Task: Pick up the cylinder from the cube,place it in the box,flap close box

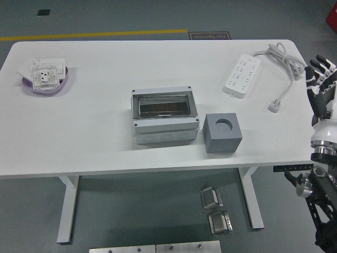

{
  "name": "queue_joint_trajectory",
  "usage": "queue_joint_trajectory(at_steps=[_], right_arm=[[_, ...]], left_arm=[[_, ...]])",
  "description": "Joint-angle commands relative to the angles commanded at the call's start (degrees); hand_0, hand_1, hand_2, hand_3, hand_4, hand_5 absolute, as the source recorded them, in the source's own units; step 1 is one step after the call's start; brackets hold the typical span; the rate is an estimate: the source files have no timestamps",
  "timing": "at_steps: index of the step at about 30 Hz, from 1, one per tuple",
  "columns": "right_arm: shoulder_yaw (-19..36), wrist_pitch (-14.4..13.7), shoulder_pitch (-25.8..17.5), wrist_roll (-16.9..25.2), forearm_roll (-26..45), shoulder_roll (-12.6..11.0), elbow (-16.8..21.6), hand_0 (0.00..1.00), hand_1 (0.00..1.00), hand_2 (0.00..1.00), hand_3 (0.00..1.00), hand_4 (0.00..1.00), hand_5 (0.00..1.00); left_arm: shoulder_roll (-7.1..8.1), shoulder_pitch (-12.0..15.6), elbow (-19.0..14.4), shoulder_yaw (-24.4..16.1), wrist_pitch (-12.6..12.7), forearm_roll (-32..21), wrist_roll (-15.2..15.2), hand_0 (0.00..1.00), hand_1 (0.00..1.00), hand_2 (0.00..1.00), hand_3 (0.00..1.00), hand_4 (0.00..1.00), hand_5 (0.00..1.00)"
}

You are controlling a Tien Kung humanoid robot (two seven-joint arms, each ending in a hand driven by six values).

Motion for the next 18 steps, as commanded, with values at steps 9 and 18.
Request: queue_joint_trajectory(at_steps=[9,18], right_arm=[[-0.5,0.6,0.0,0.3,1.2,0.0,0.0,0.746,0.658,0.711,0.751,0.874,0.58],[-0.5,0.8,0.0,0.4,1.9,0.0,0.0,0.746,0.658,0.711,0.75,0.873,0.579]], left_arm=[[0.02,0.1,0.0,0.6,0.1,-0.7,0.1,0.672,0.678,0.566,0.667,0.438,0.03],[-0.05,0.0,0.0,0.3,0.1,-0.3,0.1,0.672,0.678,0.566,0.668,0.438,0.03]])
